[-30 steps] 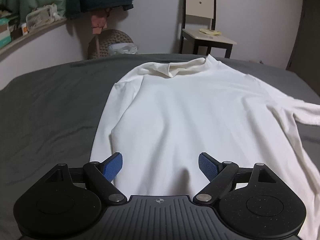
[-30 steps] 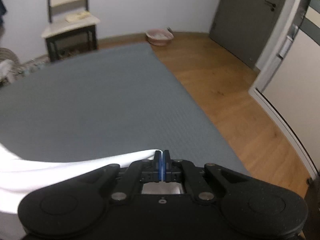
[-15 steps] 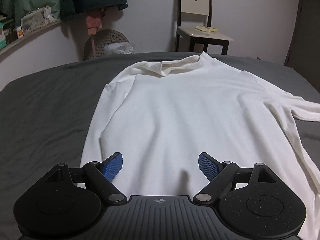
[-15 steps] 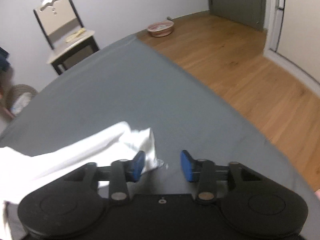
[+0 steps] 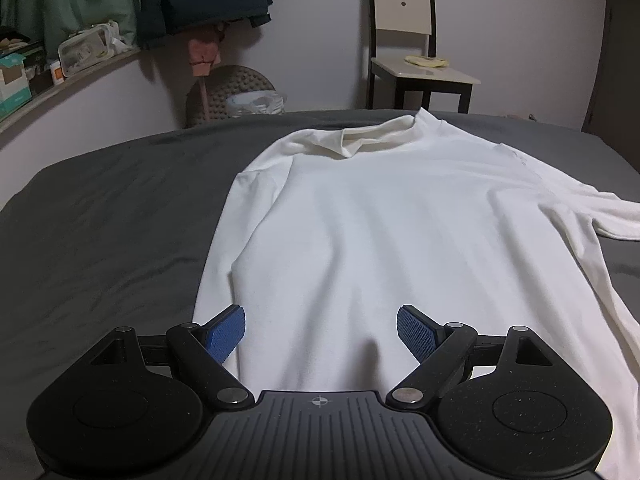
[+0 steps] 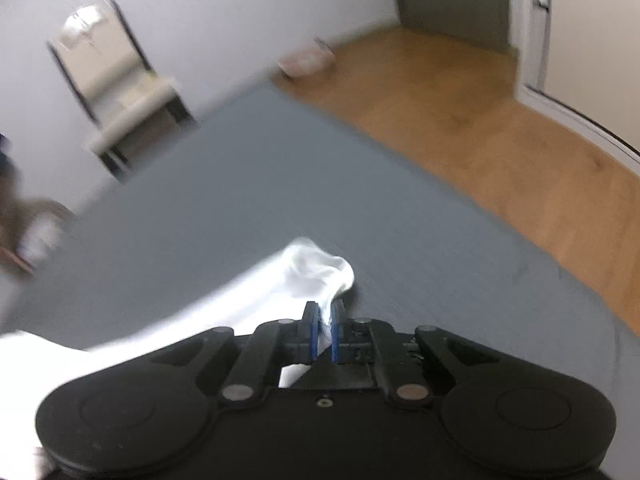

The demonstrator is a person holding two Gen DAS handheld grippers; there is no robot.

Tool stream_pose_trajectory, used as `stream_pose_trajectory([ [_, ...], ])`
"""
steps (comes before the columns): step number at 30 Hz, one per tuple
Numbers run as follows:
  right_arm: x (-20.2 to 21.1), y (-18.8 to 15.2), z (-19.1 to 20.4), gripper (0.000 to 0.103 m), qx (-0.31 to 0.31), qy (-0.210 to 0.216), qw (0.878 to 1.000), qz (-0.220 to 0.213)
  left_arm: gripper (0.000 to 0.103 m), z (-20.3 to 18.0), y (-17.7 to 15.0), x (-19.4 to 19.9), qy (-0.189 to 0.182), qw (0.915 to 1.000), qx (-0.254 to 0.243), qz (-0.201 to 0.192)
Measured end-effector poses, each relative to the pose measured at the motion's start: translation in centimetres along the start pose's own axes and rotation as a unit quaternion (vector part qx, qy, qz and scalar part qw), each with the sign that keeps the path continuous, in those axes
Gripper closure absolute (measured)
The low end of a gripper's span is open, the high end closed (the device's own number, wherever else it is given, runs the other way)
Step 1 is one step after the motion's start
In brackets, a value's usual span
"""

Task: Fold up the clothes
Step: 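Smooth the shirt hem flat with the right gripper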

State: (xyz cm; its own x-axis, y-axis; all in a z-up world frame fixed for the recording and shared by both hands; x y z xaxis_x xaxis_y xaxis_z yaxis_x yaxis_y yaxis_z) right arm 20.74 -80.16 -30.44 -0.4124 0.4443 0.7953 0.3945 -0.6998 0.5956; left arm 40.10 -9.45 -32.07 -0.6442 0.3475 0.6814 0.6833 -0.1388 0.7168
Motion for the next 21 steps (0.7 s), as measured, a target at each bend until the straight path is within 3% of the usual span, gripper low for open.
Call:
stream_pose_trajectory([
  [1,2.3,0.5,-0.4,0.096,-0.013,0.02,0.999,-0.022,0.018,0.0,0.0,0.0,0.0,1.0,0.0,-0.001],
  [3,4.7,-0.2,-1.9,0.096,-0.029,0.02,0.999,-0.036,0.018,-0.2,0.1,-0.1,-0.004,1.0,0.0,-0.001],
  [7,2.0,-6.3,-5.7,0.096,-0.024,-0.027,0.998,0.052,0.018,-0.7,0.1,0.1,-0.012,0.9999,-0.006,-0.001],
  [9,0.4,-9.0,-6.3,0.096,-0.026,-0.023,0.996,0.085,0.018,-0.8,0.1,0.4,-0.013,0.9999,-0.01,-0.002],
  [11,-0.1,-10.0,-6.6,0.094,-0.026,-0.026,0.996,0.082,0.018,-0.7,0.1,0.8,-0.011,0.9999,-0.011,-0.005],
  [12,0.1,-9.8,-6.7,0.086,-0.026,-0.031,0.997,0.069,0.018,-0.6,0.2,1.0,-0.01,0.9999,-0.011,-0.007],
  [13,0.5,-9.2,-6.7,0.067,-0.025,-0.036,0.998,0.052,0.018,-0.5,0.2,1.1,-0.009,0.9999,-0.008,-0.009],
  [15,0.2,-8.1,-6.5,0.044,-0.022,-0.038,0.998,0.041,0.018,-0.2,0.3,1.1,-0.01,0.9999,0.002,-0.012],
  [17,-0.5,-7.1,-6.2,0.051,-0.019,-0.039,0.998,0.036,0.018,0.0,0.3,1.0,-0.011,0.9998,0.011,-0.012],
  [19,-1.1,-6.0,-5.9,0.07,-0.015,-0.039,0.999,0.032,0.018,0.1,0.3,0.8,-0.01,0.9998,0.014,-0.012],
  [21,-1.7,-4.9,-5.6,0.072,-0.012,-0.04,0.999,0.027,0.018,0.1,0.3,0.8,-0.008,0.9998,0.011,-0.011],
])
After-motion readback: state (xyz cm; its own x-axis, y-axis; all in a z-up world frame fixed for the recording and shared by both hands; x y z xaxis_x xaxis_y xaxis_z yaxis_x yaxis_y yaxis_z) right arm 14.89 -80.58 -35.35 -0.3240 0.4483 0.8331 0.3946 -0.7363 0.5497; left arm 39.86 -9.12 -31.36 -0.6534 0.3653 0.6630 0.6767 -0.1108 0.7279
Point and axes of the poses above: each gripper's, at about its wrist camera, not at the fingertips, and x roughly against the way its jaws point, z to its left, y to its top, the point moved 9 cm from there along -x, roughly the way its jaws point, and after that the axes turned 15 degrees about -y, right-handed, at the moved point
